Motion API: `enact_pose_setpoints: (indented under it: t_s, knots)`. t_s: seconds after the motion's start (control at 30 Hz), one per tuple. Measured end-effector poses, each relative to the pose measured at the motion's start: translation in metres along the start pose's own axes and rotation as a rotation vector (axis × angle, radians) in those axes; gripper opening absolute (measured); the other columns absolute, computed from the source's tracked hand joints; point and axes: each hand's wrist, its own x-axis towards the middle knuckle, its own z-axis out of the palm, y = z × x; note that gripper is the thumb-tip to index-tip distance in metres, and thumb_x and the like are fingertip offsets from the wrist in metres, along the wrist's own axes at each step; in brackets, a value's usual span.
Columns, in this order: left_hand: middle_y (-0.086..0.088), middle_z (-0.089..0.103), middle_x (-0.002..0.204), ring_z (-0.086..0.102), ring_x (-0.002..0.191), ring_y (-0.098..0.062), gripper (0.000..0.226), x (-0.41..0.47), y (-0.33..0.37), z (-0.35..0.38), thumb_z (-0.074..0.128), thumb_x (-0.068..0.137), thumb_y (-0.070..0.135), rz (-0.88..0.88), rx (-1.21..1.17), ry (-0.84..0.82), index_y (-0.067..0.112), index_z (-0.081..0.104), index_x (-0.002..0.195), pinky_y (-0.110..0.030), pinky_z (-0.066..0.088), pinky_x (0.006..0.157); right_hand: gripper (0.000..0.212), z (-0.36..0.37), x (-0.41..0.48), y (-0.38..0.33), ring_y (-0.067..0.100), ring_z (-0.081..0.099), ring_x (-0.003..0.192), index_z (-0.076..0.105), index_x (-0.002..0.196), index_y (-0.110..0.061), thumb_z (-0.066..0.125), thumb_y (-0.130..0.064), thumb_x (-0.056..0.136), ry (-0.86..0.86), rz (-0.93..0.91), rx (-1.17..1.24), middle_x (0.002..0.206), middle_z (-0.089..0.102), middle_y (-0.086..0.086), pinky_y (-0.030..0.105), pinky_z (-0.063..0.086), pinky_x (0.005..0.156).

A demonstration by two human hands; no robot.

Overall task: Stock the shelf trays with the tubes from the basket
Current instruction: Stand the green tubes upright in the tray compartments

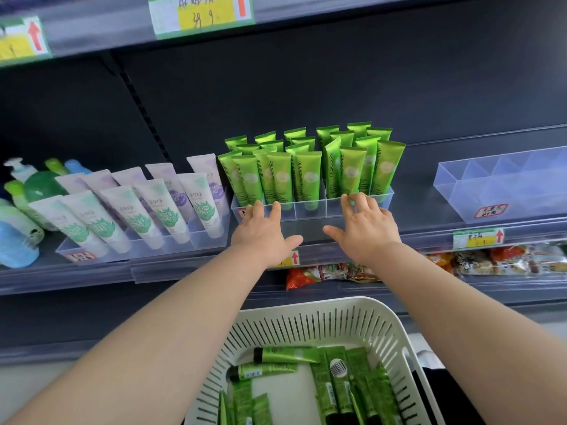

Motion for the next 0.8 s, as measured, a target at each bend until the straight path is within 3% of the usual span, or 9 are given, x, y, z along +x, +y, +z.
enact_pose_setpoints:
  t_s: [0.4,0.8]
  knots:
    - [-0.007,0.005,0.16,0.009,0.147,-0.032,0.088,0.045,0.004,-0.004,0.041,0.087,0.071,0.0,0.053,0.036,0.029,0.002,0.154,-0.048,0.037,0.104,0.083,0.004,0.048,0.005,0.024,0.023,0.137,0.02,0.148,-0.011,0.036,-0.066,0.089,-0.011,0.028,0.031,0.146,0.027,0.005,0.042,0.034,0.102]
    - [-0.011,0.008,0.158,0.012,0.145,-0.036,0.086,0.071,0.009,-0.008,0.042,0.09,0.066,-0.006,0.095,0.037,0.026,0.002,0.154,-0.048,0.036,0.105,0.085,0.007,0.073,0.007,0.023,0.023,0.138,0.021,0.147,-0.012,0.04,-0.068,0.086,-0.012,0.045,0.053,0.146,0.027,0.005,0.042,0.035,0.102]
